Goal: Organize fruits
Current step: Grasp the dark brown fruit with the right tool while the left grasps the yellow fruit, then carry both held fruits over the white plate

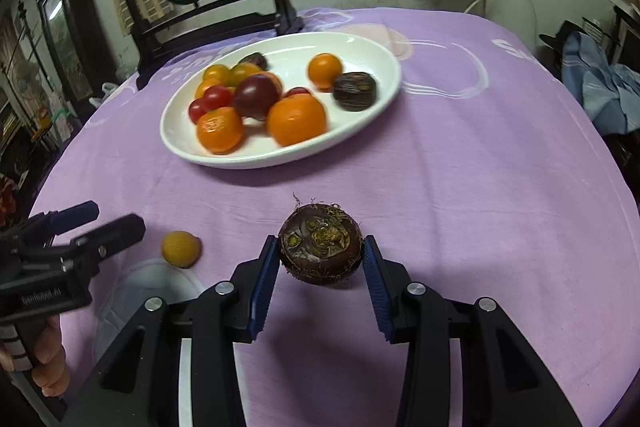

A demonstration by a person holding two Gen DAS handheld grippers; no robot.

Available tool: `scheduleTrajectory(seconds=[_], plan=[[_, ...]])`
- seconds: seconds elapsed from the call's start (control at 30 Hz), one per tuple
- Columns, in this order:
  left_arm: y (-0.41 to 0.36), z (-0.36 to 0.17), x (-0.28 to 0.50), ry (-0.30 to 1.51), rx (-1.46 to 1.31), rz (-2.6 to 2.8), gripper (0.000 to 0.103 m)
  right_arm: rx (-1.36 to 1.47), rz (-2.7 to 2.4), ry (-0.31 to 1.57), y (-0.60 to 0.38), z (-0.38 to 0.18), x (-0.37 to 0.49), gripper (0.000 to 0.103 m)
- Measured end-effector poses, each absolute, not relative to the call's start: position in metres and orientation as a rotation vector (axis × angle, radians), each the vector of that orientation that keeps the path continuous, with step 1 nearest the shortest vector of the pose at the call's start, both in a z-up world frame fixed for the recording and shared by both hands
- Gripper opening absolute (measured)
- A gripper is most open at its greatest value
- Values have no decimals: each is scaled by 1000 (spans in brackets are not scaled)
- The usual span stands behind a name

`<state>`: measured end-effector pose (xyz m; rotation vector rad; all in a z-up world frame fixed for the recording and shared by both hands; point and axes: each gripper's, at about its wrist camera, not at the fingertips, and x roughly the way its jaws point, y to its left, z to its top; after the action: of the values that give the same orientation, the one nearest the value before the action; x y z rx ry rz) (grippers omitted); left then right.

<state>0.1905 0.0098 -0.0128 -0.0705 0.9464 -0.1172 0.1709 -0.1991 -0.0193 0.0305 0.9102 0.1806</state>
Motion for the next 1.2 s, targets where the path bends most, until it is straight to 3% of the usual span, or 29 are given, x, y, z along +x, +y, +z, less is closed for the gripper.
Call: scheduleTrajectory(seconds=[0.3, 0.4, 0.47, 0.6, 0.67, 0.7, 0.73, 1.2], plan=[[-20, -25, 183, 945, -18, -164, 93, 69, 170, 889, -213, -16, 169, 43], [-25, -29, 183, 953, -8, -169, 87, 52, 178, 876, -211, -15, 168, 43], [-28, -33, 185, 967, -12, -168, 73, 55, 189, 878, -210, -14, 167, 43], [-38, -38, 184, 960, 35, -146, 62, 51, 203, 866, -209, -11, 166, 43], [-41, -37, 183, 946, 44, -155, 37, 46, 202, 849, -210, -7, 164, 43], [-42, -36, 183, 942, 46, -163, 28, 43, 200, 840, -210, -5, 163, 43], [-44, -34, 181, 933, 57, -160, 25, 40, 198, 834, -211, -4, 162, 43], [-38, 23, 200, 871, 57, -173, 25, 116, 241, 778, -219, 21, 161, 43]])
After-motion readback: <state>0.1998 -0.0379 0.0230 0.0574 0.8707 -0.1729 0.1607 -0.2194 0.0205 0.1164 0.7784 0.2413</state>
